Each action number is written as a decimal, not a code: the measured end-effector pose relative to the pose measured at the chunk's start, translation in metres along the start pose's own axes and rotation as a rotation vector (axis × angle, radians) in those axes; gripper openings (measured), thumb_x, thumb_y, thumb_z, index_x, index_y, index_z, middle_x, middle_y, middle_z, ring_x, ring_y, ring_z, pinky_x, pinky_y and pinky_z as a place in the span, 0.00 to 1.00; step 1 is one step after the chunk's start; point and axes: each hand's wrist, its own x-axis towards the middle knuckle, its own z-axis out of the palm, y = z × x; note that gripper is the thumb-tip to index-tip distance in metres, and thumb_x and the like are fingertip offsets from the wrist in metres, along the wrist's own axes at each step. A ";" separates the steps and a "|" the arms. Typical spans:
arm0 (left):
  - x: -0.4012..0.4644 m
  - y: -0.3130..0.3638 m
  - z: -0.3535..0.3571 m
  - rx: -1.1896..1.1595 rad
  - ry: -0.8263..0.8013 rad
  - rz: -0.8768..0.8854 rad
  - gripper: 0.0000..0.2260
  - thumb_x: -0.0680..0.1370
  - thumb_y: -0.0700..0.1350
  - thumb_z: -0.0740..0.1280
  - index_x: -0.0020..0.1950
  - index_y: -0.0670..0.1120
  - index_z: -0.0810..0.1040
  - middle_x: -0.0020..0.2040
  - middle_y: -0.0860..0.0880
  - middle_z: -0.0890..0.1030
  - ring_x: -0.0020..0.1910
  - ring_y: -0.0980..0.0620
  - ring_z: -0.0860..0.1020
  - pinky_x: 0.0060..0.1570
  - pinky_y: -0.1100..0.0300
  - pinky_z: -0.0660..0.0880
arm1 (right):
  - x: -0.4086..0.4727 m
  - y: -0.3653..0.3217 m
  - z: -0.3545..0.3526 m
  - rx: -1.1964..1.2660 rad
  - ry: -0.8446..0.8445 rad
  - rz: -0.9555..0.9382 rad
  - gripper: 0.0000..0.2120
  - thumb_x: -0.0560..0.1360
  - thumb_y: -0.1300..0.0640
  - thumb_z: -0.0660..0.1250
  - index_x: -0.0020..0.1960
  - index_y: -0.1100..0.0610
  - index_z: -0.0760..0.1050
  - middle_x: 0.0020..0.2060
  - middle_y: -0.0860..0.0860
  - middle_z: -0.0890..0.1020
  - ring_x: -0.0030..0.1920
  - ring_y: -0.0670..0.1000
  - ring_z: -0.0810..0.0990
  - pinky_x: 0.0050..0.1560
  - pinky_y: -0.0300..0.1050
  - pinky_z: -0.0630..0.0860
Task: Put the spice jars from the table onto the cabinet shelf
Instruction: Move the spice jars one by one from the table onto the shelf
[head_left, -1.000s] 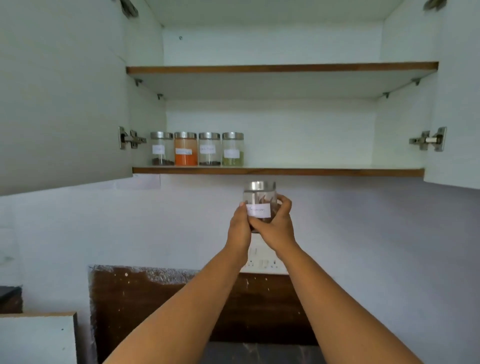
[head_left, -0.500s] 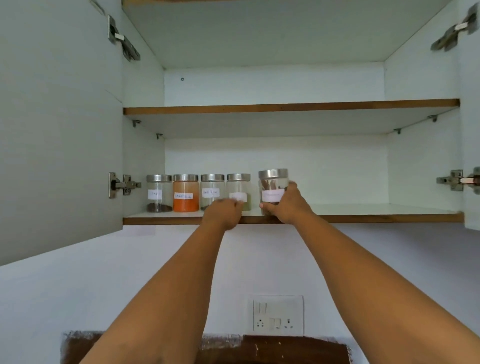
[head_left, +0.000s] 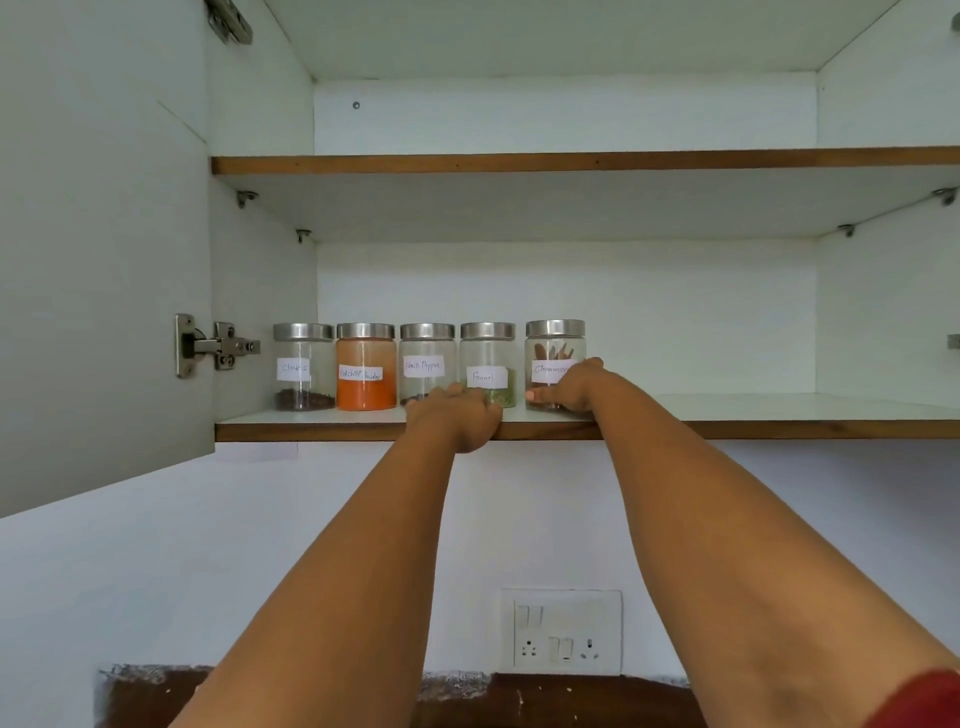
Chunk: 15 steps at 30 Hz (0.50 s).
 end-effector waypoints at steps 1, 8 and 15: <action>0.002 -0.001 -0.001 -0.005 -0.008 -0.003 0.23 0.83 0.55 0.47 0.74 0.49 0.66 0.72 0.43 0.67 0.71 0.41 0.65 0.68 0.40 0.63 | 0.003 0.000 0.003 -0.014 -0.009 0.004 0.46 0.69 0.43 0.75 0.74 0.63 0.53 0.68 0.58 0.67 0.68 0.57 0.69 0.63 0.47 0.67; 0.003 -0.002 0.004 -0.010 0.029 0.004 0.22 0.82 0.55 0.48 0.72 0.48 0.67 0.69 0.42 0.70 0.67 0.42 0.68 0.66 0.42 0.66 | 0.026 0.005 0.022 -0.176 -0.014 0.047 0.55 0.65 0.32 0.72 0.77 0.60 0.50 0.69 0.57 0.65 0.68 0.58 0.68 0.65 0.50 0.67; 0.004 -0.001 0.006 0.005 0.040 -0.005 0.22 0.83 0.55 0.47 0.70 0.48 0.68 0.69 0.42 0.70 0.67 0.41 0.68 0.64 0.43 0.67 | 0.028 0.004 0.023 -0.347 -0.039 -0.005 0.51 0.66 0.27 0.66 0.77 0.56 0.55 0.70 0.57 0.64 0.68 0.57 0.68 0.64 0.50 0.68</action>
